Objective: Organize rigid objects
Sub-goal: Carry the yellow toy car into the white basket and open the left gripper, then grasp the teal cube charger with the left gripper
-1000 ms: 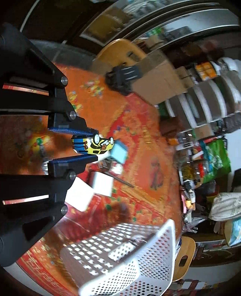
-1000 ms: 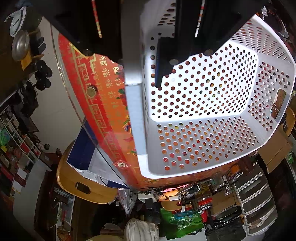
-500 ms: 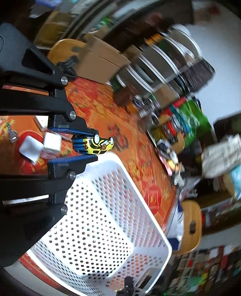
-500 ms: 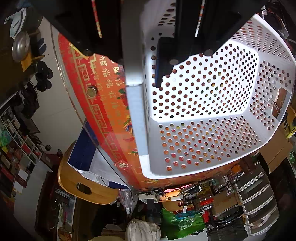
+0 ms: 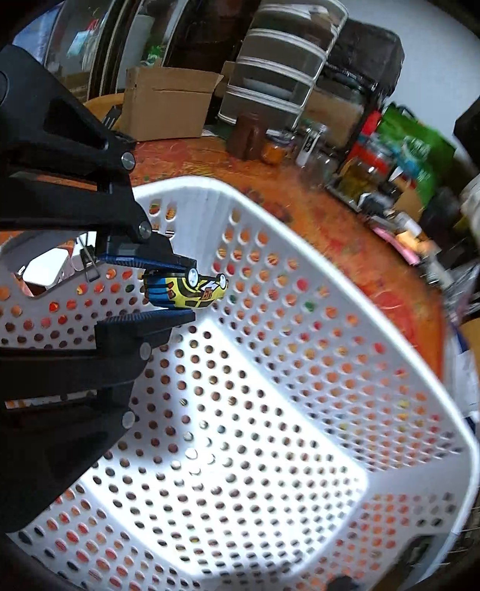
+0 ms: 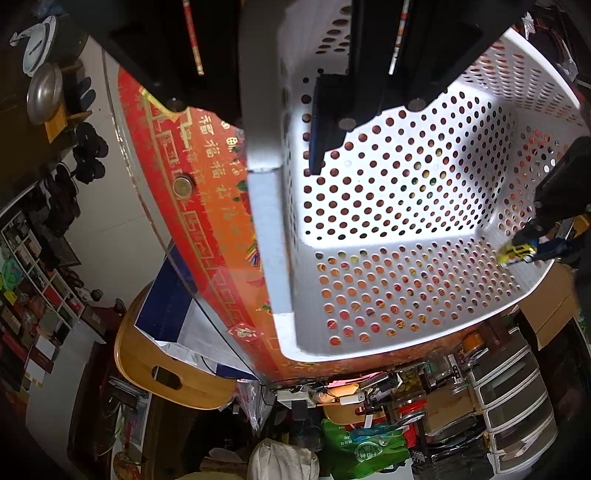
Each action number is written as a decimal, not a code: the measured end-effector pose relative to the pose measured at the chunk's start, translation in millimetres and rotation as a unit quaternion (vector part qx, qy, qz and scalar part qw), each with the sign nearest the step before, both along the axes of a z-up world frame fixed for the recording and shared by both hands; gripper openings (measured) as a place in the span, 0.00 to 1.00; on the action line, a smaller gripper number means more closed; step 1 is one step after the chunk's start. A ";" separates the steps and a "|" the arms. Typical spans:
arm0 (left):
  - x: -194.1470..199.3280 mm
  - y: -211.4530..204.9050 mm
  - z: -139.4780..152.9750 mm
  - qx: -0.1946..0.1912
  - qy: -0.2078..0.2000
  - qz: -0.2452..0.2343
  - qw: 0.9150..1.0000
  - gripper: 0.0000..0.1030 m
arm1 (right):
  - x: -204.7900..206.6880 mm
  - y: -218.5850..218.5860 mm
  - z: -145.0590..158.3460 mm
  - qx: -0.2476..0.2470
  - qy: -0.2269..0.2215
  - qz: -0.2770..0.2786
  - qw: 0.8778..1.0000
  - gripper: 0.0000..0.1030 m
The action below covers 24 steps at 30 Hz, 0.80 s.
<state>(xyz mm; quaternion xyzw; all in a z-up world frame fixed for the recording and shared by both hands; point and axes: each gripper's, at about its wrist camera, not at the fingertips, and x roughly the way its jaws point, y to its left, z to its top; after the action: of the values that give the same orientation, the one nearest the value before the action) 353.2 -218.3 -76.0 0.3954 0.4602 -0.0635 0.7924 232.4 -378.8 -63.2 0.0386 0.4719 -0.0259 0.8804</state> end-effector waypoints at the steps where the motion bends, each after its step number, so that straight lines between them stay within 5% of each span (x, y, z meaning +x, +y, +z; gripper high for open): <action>1: 5.3 -1.4 -6.1 0.012 0.016 0.006 1.000 0.18 | -0.2 0.3 0.0 0.000 0.000 0.000 1.000 0.11; 7: 17.7 -6.6 -34.2 0.064 0.056 0.001 0.996 0.18 | -1.4 0.7 0.2 -0.002 -0.001 -0.001 1.000 0.11; 12: 7.1 -10.1 -32.0 0.050 0.057 -0.004 0.997 0.21 | -1.8 1.4 0.2 -0.004 0.001 0.000 1.000 0.11; 14: 5.1 -8.6 -31.1 0.045 0.055 -0.003 0.997 0.33 | -3.0 1.9 0.3 -0.003 0.001 -0.001 1.000 0.11; 16: 5.1 -3.9 -22.7 0.037 0.040 -0.007 0.998 0.66 | -2.1 1.8 0.4 -0.004 0.001 0.000 1.000 0.11; 18: 0.5 -1.5 -11.4 0.021 0.019 -0.019 0.999 0.79 | -2.2 1.8 0.4 -0.004 0.001 -0.001 1.000 0.11; 24: -24.0 41.4 44.1 -0.044 -0.051 -0.020 0.998 0.80 | -2.4 2.8 -0.1 -0.004 0.006 -0.002 1.000 0.11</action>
<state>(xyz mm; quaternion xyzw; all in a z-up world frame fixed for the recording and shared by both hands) 329.2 -176.9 -31.8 0.3720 0.4080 -0.0795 0.8300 230.0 -376.0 -63.3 0.0359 0.4766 -0.0303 0.8779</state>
